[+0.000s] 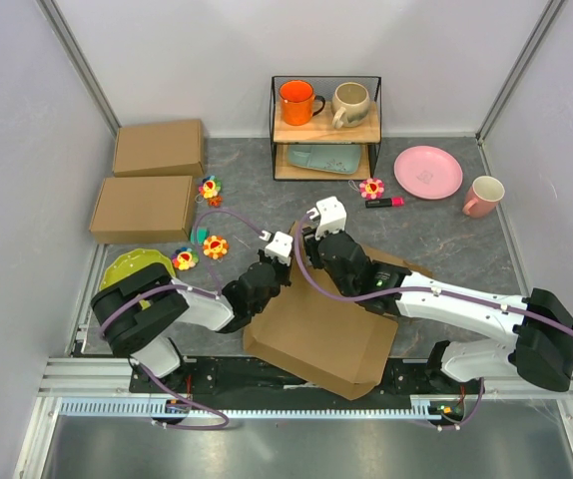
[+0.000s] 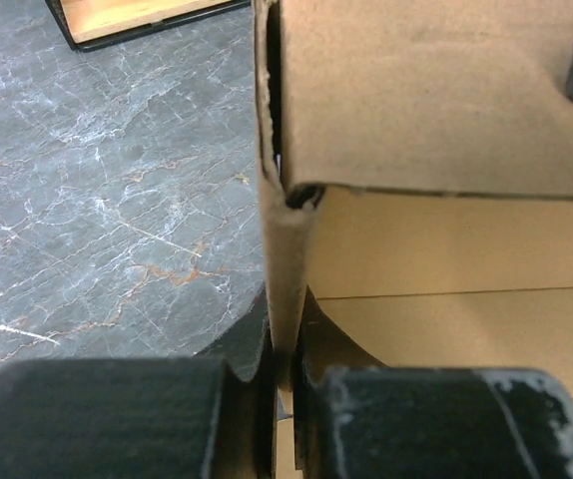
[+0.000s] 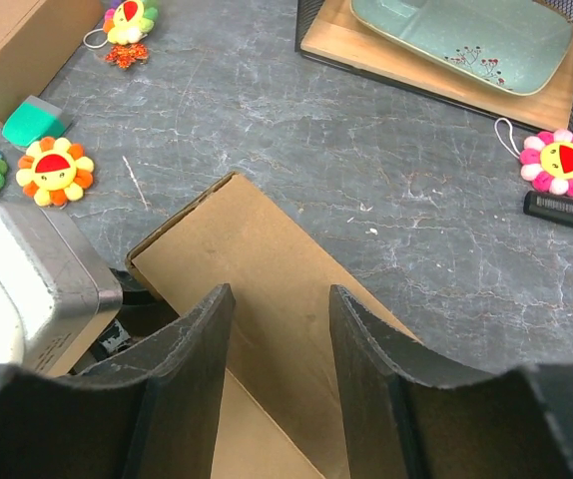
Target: Fold the paper box
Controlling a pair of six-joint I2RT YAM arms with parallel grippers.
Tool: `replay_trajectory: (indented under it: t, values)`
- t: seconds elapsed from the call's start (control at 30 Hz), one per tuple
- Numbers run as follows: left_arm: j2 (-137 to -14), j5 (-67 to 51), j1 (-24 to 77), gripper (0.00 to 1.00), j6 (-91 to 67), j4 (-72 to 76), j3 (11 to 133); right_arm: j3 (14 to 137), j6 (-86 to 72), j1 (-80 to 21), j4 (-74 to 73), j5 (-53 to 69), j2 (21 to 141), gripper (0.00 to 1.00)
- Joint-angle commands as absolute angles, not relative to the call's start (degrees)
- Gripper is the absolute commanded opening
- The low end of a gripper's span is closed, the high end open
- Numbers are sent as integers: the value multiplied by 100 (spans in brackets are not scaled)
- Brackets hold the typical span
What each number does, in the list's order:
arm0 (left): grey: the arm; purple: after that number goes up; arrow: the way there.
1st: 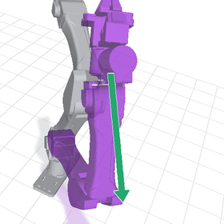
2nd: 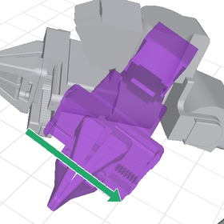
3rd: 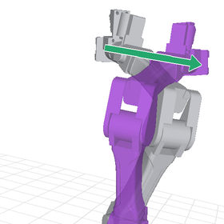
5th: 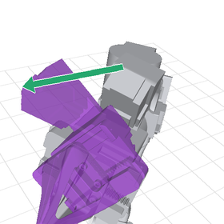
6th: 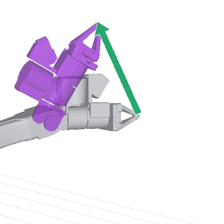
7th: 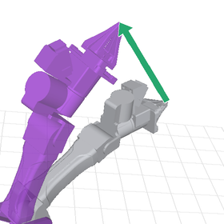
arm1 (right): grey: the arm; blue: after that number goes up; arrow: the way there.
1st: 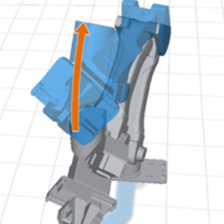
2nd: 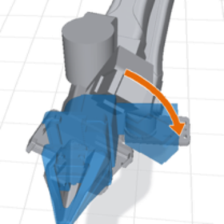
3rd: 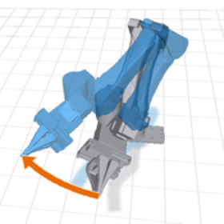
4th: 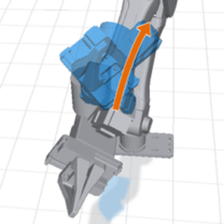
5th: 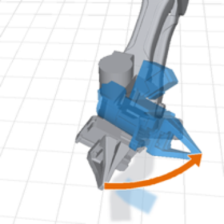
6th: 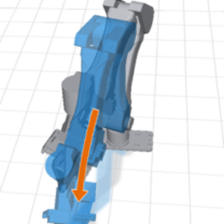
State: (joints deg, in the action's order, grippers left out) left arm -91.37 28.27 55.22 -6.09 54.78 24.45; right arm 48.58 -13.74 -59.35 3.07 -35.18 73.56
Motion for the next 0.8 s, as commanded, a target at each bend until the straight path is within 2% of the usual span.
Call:
replay_trajectory:
  t: [0.0, 0.13, 0.17, 0.27, 0.5, 0.6, 0.77]
  values:
    - [-9281, 3040, 5590, 2, -440, 5845, 2496, 4658, -1450, -5933, -62, -3155, 7418, 51]
    - [-9176, 3540, 5625, 2, -553, 5450, 2610, 4658, -1468, -5933, -140, -3295, 7269, 55]
    - [-9132, 3638, 5634, 2, -606, 5206, 2619, 4684, -1485, -5924, -202, -3400, 7199, 62]
    - [-8921, 4016, 5634, 2, -992, 4206, 2742, 4930, -1477, -5854, -579, -3919, 6813, 71]
    - [-8447, 4245, 5616, 2, -1985, 2115, 3233, 5037, -1800, -5502, -1422, -5263, 5610, 76]
    - [-8411, 3974, 5512, 2, -2398, 868, 3760, 4922, -1855, -5414, -1625, -5772, 5265, 78]
    - [-8963, 2322, 4573, 2, -3224, -851, 4744, 4843, -1696, -5282, -1801, -6099, 5010, 79]
